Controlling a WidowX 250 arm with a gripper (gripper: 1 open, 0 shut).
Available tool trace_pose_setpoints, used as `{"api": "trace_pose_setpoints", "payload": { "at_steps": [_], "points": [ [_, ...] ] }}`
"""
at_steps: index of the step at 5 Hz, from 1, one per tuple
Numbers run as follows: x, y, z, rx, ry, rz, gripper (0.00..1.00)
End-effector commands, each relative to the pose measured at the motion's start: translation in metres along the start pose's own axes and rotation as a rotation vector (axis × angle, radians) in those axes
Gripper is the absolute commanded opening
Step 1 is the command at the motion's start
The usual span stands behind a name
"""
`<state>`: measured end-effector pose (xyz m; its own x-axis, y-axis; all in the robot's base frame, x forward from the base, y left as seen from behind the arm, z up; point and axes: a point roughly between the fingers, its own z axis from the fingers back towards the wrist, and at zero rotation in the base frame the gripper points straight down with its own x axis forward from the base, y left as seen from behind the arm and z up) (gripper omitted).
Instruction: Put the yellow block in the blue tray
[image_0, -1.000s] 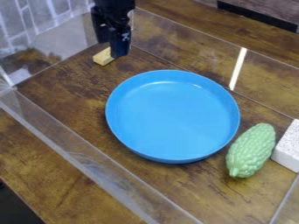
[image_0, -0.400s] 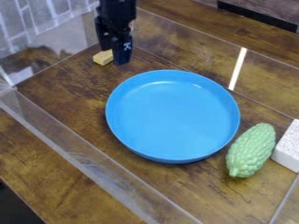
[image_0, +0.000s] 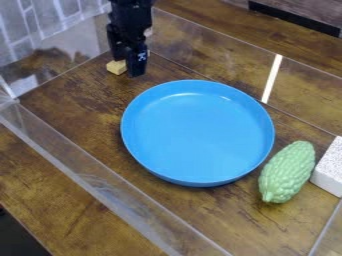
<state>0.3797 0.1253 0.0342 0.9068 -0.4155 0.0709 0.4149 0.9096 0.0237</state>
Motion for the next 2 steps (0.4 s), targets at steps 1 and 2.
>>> {"api": "trace_pose_setpoints", "payload": {
  "at_steps": [1, 2],
  "points": [
    [0.0061, 0.0135, 0.0161, 0.042, -0.046, 0.009, 1.0],
    [0.0069, 0.0154, 0.0115, 0.039, -0.045, 0.004, 0.0]
  ]
}}
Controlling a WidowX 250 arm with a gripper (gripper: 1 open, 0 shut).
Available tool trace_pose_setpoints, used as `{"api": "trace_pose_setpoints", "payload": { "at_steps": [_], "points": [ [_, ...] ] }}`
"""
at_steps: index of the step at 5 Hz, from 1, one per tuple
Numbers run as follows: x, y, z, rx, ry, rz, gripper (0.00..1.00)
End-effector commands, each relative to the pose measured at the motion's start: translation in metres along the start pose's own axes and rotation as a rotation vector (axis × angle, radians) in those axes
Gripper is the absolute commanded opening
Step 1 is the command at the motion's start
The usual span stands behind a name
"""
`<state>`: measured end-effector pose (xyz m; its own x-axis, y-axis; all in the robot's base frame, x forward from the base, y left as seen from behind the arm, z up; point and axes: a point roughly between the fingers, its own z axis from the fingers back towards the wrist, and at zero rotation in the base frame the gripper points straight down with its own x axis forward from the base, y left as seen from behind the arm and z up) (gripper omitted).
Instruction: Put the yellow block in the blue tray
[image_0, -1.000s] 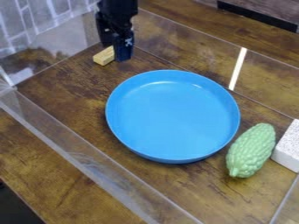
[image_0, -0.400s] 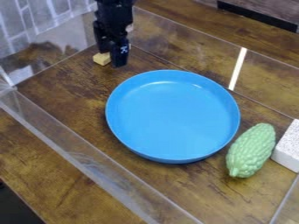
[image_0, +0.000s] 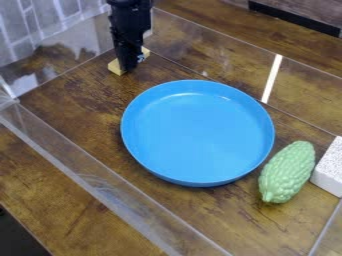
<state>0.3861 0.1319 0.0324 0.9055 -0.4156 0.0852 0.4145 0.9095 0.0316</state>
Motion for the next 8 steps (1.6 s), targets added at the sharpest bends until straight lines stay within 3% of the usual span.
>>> {"api": "trace_pose_setpoints", "payload": {
  "at_steps": [1, 4, 5, 7, 8],
  "points": [
    [0.005, 0.002, 0.028, 0.047, -0.039, 0.007, 0.0],
    [0.009, -0.017, 0.07, 0.099, -0.074, -0.017, 0.0],
    [0.017, -0.009, 0.065, 0.1, -0.083, -0.085, 1.0],
    [0.023, 0.013, 0.048, 0.087, -0.087, -0.183, 1.0],
    [0.024, 0.023, 0.039, 0.084, -0.082, -0.194, 1.0]
  ]
}}
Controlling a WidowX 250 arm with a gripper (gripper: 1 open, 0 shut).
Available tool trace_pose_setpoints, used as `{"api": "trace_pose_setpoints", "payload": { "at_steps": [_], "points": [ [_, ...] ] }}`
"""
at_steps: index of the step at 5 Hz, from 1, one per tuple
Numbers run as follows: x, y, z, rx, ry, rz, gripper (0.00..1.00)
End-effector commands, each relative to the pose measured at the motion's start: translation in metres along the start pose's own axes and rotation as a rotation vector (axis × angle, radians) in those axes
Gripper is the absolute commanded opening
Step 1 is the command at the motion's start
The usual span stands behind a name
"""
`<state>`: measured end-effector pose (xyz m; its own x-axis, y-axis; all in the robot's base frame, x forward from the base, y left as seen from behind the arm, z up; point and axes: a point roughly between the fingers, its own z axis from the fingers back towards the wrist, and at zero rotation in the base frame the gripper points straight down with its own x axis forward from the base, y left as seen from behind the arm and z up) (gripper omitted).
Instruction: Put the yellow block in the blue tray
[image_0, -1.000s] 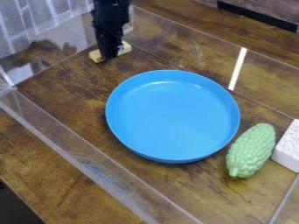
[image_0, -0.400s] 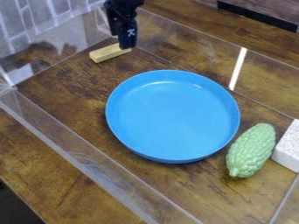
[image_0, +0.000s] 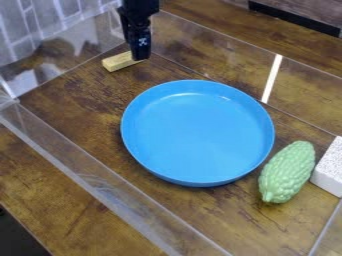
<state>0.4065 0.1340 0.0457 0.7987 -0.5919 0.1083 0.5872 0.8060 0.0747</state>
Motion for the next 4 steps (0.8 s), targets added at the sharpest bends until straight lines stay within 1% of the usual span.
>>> {"api": "trace_pose_setpoints", "payload": {
  "at_steps": [1, 2, 3, 4],
  "points": [
    [0.001, 0.021, 0.017, 0.061, -0.035, 0.01, 1.0],
    [-0.002, 0.028, 0.007, 0.054, -0.031, 0.012, 1.0],
    [-0.003, 0.031, 0.0, 0.049, -0.027, 0.01, 0.0],
    [-0.004, 0.028, 0.008, 0.057, -0.027, 0.007, 0.0]
  ]
}}
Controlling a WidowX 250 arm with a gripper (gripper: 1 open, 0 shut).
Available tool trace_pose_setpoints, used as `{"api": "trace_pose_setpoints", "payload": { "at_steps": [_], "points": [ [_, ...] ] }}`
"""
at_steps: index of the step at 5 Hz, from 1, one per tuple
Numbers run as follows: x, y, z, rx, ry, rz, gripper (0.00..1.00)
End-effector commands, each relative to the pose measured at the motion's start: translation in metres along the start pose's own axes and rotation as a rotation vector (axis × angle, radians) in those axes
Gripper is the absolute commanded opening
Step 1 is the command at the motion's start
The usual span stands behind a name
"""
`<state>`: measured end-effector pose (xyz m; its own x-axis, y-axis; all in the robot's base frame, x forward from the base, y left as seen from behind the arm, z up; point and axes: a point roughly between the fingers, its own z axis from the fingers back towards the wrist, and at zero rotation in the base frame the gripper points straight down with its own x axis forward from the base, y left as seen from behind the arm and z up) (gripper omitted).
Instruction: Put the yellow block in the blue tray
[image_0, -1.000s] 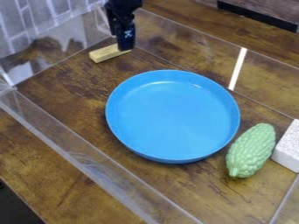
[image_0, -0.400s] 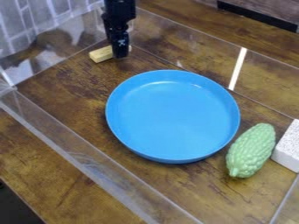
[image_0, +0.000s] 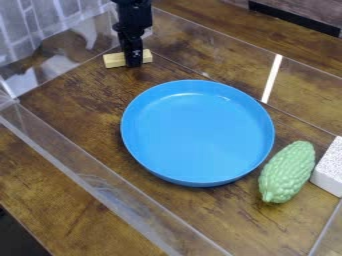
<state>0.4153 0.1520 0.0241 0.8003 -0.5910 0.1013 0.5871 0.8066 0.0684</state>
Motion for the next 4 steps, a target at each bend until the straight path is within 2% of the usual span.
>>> {"api": "trace_pose_setpoints", "payload": {
  "at_steps": [1, 4],
  "points": [
    [0.0, 0.007, 0.04, 0.074, -0.033, 0.005, 0.0],
    [-0.002, -0.002, 0.071, 0.113, -0.031, -0.003, 0.0]
  ]
}}
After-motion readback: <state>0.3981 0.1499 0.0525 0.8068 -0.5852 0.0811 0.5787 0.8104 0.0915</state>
